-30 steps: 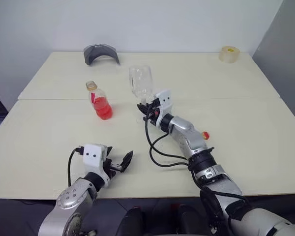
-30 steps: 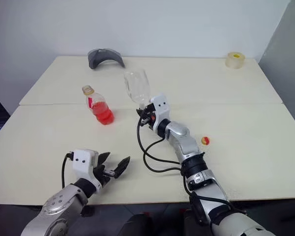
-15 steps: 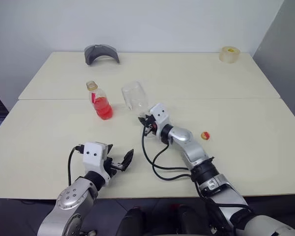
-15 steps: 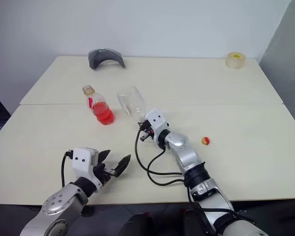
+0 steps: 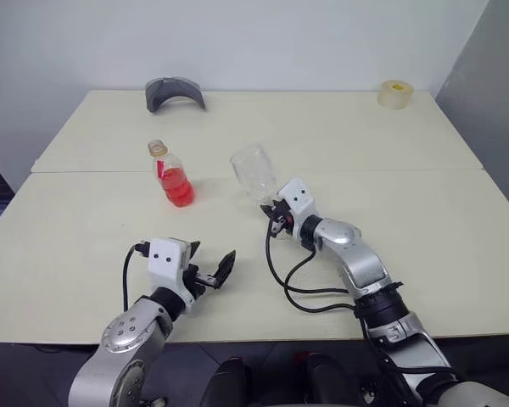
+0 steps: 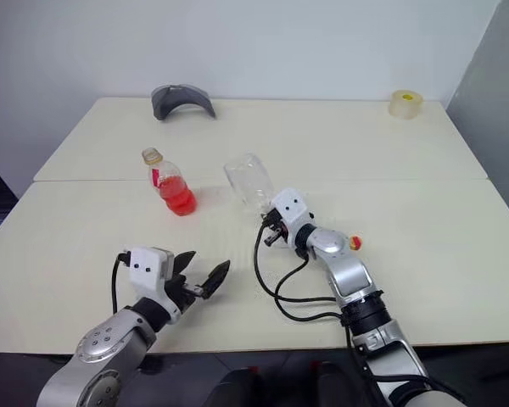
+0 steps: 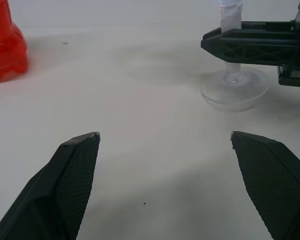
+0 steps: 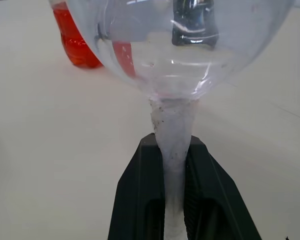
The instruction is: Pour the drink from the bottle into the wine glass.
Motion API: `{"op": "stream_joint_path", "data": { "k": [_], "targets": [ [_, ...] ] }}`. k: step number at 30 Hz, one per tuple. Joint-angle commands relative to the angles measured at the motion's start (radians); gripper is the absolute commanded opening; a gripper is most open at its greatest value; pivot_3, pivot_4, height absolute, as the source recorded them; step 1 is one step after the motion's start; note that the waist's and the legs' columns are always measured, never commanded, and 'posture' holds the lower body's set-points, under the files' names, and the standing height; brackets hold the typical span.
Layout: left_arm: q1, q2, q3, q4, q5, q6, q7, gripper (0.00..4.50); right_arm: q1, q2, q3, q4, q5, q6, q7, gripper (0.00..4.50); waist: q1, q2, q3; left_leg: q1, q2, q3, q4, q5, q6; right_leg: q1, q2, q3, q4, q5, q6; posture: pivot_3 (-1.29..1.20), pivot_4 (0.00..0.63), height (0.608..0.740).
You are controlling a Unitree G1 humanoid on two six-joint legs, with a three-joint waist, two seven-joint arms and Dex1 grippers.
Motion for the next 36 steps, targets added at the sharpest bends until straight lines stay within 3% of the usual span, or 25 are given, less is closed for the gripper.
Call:
{"op": "stream_joint_path", "data": {
  "k": [1,9,15,19,24,36],
  "targets": [
    [-0.013,-0.002,0.002,-0.004,-0.009,-0.014,-0.001,4.50,-0.100,0.070,-0.057,0.066,0.035,-0.087,-0.060,0.15,-0.001,0.000,0.000,0.000,0.000,0.000,0.000,0.000,0.000,0.000,0.000,0.000,0.000,0.000,0.000,0.00,0.150,0.740],
    [-0.050,0.003,0.008,0.001,-0.016,0.002,0.003,4.50,-0.308,0.192,-0.141,0.601,0.008,-0.473,-0.207,0.15,-0.002,0.000,0.000,0.000,0.000,0.001,-0.001,0.000,-0.001,-0.001,0.001,0.000,0.000,0.000,0.000,0.00,0.150,0.740],
    [-0.058,0.025,0.027,-0.012,-0.030,0.024,0.003,4.50,-0.315,0.208,-0.113,0.859,-0.048,-0.547,-0.287,0.15,-0.003,0.001,-0.001,0.002,0.000,0.001,-0.001,0.001,-0.001,0.001,0.000,0.001,0.000,0.000,0.000,0.00,0.150,0.740],
    [-0.064,0.029,0.028,-0.019,-0.037,0.038,0.007,4.50,-0.272,0.215,-0.081,0.873,-0.075,-0.494,-0.297,0.15,-0.002,0.002,-0.005,0.006,0.000,0.001,-0.001,0.000,0.000,0.005,0.000,0.001,0.000,0.000,-0.001,0.00,0.150,0.740],
    [-0.073,0.031,0.035,-0.019,-0.041,0.048,0.010,4.50,-0.218,0.196,-0.063,0.783,-0.076,-0.414,-0.281,0.15,-0.002,0.002,-0.006,0.032,0.000,0.000,-0.015,0.000,0.001,0.030,0.000,0.000,-0.012,-0.002,-0.002,0.00,0.150,0.740],
    [-0.082,0.025,0.030,-0.016,-0.039,0.050,0.022,4.50,-0.192,0.131,-0.056,0.642,-0.086,-0.287,-0.232,0.15,-0.004,0.003,-0.007,0.032,0.001,-0.002,-0.016,0.000,0.000,0.031,0.001,-0.001,-0.014,-0.002,-0.002,0.00,0.150,0.740]
  ]
}}
